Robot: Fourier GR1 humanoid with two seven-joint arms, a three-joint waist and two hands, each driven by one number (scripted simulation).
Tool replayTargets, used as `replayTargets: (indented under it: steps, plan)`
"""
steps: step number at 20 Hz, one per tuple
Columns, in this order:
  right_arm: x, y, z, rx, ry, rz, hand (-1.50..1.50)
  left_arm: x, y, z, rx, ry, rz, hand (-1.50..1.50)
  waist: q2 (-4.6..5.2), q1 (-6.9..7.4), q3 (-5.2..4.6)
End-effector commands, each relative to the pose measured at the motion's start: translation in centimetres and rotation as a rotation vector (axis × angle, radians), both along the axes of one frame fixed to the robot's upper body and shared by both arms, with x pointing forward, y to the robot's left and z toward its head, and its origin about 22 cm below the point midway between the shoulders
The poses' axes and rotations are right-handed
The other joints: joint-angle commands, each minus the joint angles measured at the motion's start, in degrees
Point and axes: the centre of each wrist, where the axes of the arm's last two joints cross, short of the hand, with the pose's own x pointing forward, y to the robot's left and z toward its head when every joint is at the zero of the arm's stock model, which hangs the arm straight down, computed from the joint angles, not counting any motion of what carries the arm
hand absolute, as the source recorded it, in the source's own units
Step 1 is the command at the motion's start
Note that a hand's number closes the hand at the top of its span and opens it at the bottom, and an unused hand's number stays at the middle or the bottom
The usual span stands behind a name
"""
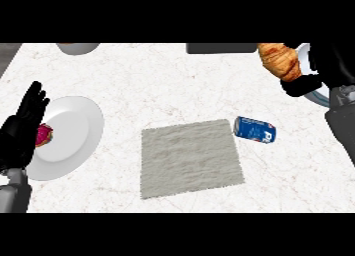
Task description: Pick the croissant from the placemat and place it in the bowl
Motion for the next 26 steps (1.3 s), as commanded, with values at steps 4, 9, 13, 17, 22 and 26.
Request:
replayTargets:
  steps: [4, 9, 13, 17, 22, 26]
  plan:
    - [-2.9, -5.4, 4.5, 0.104, -0.123, -0.115, 1.5, 0.4, -1.4, -0.9, 0.0, -0.019, 0.0, 0.0, 0.45, 0.9, 0.02]
    - [-0.9, -8.6, 3.5, 0.183, -0.101, -0.147, 1.5, 1.1, -0.7, 0.6, -0.004, -0.022, -0.032, 0.0, 0.64, 1.83, 0.04]
    - [1.0, -12.4, 2.5, 0.227, -0.083, -0.153, 1.5, 0.1, 0.0, 1.2, -0.001, -0.006, -0.049, 0.0, 0.83, 2.77, 0.06]
    - [2.3, -15.5, 0.8, 0.246, -0.079, -0.169, 1.5, -0.1, -2.2, -0.2, -0.004, -0.026, -0.064, 0.0, 1.21, 3.56, 0.1]
    - [2.2, -18.6, -1.5, 0.255, -0.088, -0.175, 1.5, 1.7, -2.0, 0.8, 0.017, -0.034, -0.084, 0.0, 1.64, 4.1, 0.17]
    - [2.4, -19.0, -2.8, 0.231, -0.088, -0.165, 1.5, 1.8, -1.4, 2.1, 0.005, -0.035, -0.076, 0.0, 1.65, 4.24, 0.18]
